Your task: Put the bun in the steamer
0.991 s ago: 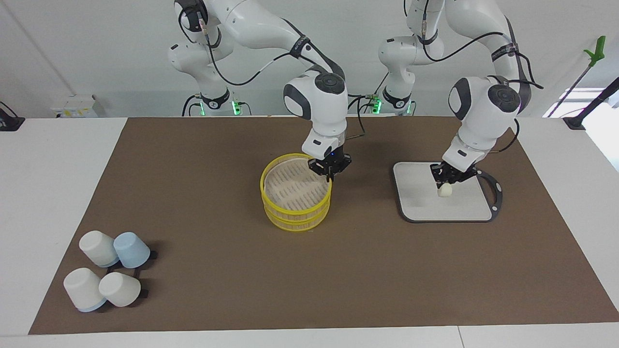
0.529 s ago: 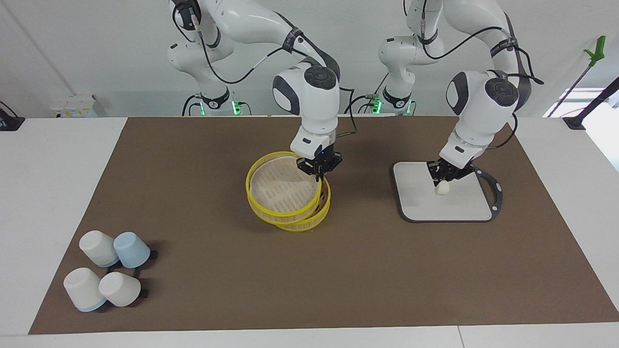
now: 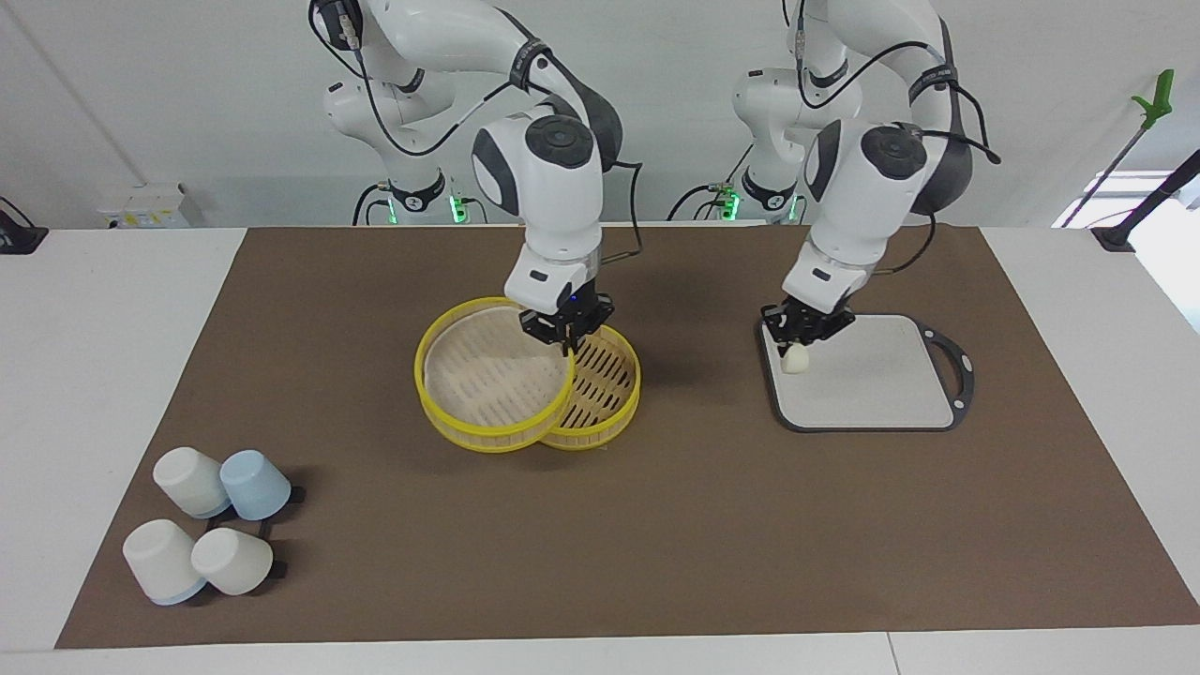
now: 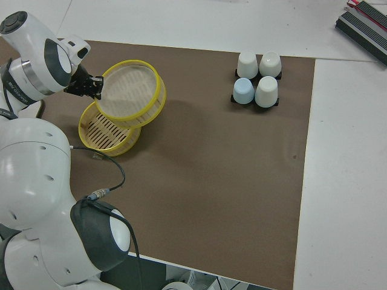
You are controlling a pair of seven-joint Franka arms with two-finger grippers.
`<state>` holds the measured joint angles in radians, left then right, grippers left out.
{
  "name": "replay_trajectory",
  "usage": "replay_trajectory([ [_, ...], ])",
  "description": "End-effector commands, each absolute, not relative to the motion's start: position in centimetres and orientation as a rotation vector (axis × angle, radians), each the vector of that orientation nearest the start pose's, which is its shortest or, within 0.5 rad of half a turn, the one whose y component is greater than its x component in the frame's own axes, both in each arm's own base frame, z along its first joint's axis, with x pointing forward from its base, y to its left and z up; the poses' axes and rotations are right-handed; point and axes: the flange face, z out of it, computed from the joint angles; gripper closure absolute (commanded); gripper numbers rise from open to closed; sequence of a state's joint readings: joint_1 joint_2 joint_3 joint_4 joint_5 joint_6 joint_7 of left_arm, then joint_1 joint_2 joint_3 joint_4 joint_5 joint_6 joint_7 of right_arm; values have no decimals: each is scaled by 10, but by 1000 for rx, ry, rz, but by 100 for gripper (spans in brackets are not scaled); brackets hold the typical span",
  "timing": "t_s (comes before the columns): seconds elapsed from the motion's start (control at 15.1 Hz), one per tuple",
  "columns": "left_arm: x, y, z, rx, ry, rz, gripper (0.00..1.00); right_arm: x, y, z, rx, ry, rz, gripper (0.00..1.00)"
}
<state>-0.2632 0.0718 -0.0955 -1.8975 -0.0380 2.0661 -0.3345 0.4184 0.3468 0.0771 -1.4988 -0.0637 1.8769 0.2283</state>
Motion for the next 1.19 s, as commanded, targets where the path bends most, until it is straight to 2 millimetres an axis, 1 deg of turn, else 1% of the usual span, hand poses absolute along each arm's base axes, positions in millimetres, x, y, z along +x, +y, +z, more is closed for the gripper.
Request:
replay_trajectory([
  [0.0,542,-259,476,-3239,-38,-114,80,605,259,492,-3125,-536,-45,100],
  [0.07,536,-282,470,-3247,-45,-122,80,609,245,493,-3118,-560,-34,100],
  [0.2,529,-341,450,-3262,-66,-129,80,618,218,491,-3089,-574,-2,100],
  [0.26,526,-362,446,-3274,-93,-149,80,620,208,493,-3081,-588,-3,100],
  [0.33,523,-374,447,-3285,-100,-164,80,621,204,491,-3079,-597,4,100],
  [0.4,515,-392,439,-3285,-57,-146,80,622,201,490,-3080,-598,6,100],
  [0.46,506,-416,422,-3277,-23,-111,80,623,198,489,-3082,-591,8,100],
  [0.53,504,-441,403,-3267,-32,-84,80,623,197,490,-3080,-603,8,100],
  [0.59,505,-453,393,-3248,-16,-108,80,624,193,489,-3079,-610,11,100],
  [0.66,506,-456,386,-3231,4,-128,80,625,190,488,-3079,-605,11,100],
  [0.73,504,-462,383,-3239,6,-143,80,625,190,489,-3079,-605,8,100],
  [0.79,499,-472,372,-3248,7,-162,80,624,191,488,-3078,-605,13,100],
  [0.99,502,-474,351,-3238,8,-157,80,623,193,487,-3078,-609,13,100],
  [1.12,502,-476,347,-3241,21,-185,79,622,194,488,-3077,-612,13,100],
])
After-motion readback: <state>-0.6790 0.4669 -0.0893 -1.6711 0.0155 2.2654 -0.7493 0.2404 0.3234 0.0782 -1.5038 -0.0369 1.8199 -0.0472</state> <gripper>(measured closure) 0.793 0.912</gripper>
